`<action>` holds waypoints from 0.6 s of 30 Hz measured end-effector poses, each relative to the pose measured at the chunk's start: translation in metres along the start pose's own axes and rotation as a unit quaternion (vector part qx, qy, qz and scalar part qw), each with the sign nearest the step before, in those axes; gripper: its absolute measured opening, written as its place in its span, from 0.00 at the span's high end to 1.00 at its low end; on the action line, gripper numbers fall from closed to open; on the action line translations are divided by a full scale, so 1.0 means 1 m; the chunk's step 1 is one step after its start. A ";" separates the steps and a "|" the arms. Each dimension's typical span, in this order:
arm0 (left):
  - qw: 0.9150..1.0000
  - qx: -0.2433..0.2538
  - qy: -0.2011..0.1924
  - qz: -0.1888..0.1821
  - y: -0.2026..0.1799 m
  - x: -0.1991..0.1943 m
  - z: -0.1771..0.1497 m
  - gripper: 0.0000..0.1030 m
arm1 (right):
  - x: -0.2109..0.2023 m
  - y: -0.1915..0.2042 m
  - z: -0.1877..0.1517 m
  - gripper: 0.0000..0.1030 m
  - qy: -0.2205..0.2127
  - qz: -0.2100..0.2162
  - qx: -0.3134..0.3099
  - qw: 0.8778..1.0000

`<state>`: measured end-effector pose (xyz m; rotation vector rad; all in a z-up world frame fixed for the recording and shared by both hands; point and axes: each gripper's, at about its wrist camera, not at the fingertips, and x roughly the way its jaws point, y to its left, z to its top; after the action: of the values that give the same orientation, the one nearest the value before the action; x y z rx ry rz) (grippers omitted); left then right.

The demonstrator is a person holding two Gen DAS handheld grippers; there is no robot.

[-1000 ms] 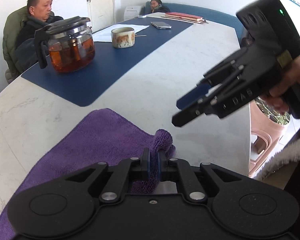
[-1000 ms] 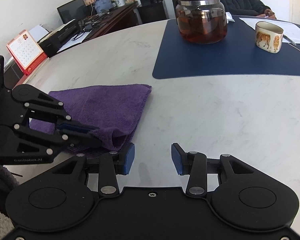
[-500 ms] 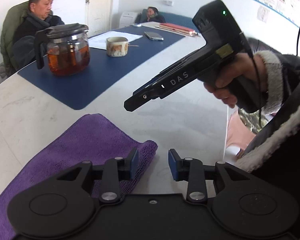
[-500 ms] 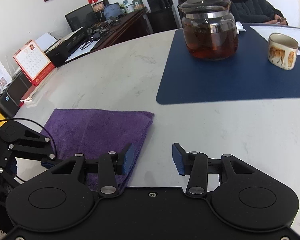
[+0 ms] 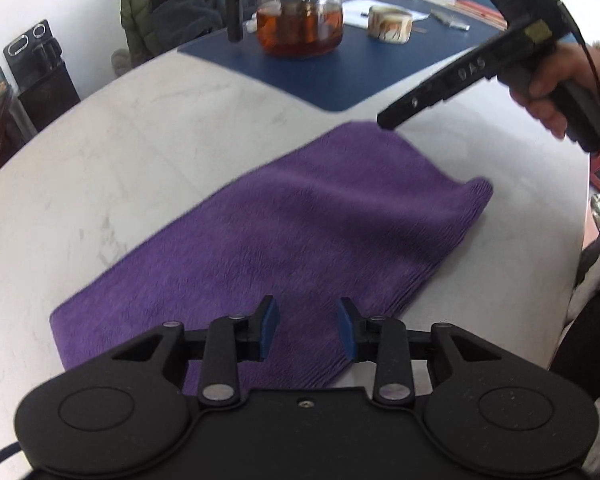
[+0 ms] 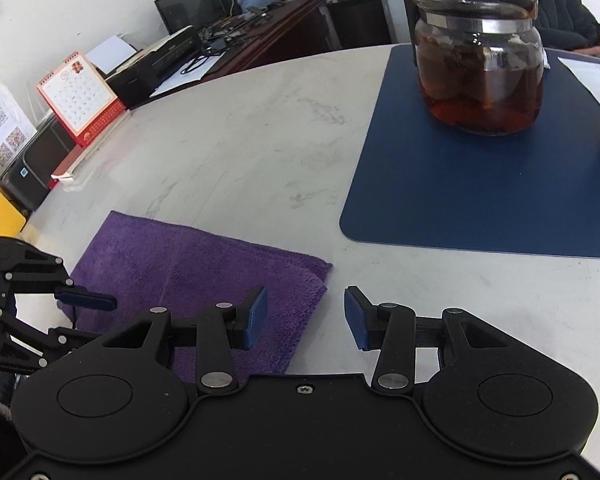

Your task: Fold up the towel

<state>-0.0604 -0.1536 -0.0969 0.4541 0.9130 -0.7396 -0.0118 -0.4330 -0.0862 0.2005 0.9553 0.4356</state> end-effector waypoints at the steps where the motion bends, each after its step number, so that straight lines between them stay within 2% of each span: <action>1: 1.000 -0.003 0.002 0.000 0.002 -0.001 -0.002 0.70 | 0.003 0.000 0.001 0.59 0.004 0.002 -0.002 1.000; 4: 1.000 -0.013 0.007 -0.004 0.007 -0.004 -0.006 0.69 | 0.014 0.002 0.004 0.59 0.017 0.007 -0.017 1.000; 7: 1.000 -0.016 0.015 -0.005 0.011 -0.007 -0.008 0.67 | 0.019 0.012 0.004 0.60 0.024 -0.003 -0.061 0.998; 9: 1.000 -0.018 0.019 -0.004 0.012 -0.010 -0.010 0.67 | 0.022 0.020 0.004 0.67 0.028 -0.011 -0.091 0.995; 13: 1.000 -0.022 0.020 -0.008 0.016 -0.012 -0.013 0.66 | 0.021 0.031 0.002 0.89 0.034 -0.030 -0.143 0.989; 18: 0.999 -0.021 0.023 -0.012 0.019 -0.016 -0.018 0.66 | 0.018 0.042 0.006 0.94 0.029 -0.049 -0.192 0.980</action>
<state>-0.0622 -0.1230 -0.0924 0.4252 0.9770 -0.7337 -0.0095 -0.3873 -0.0813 -0.2093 0.9159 0.5279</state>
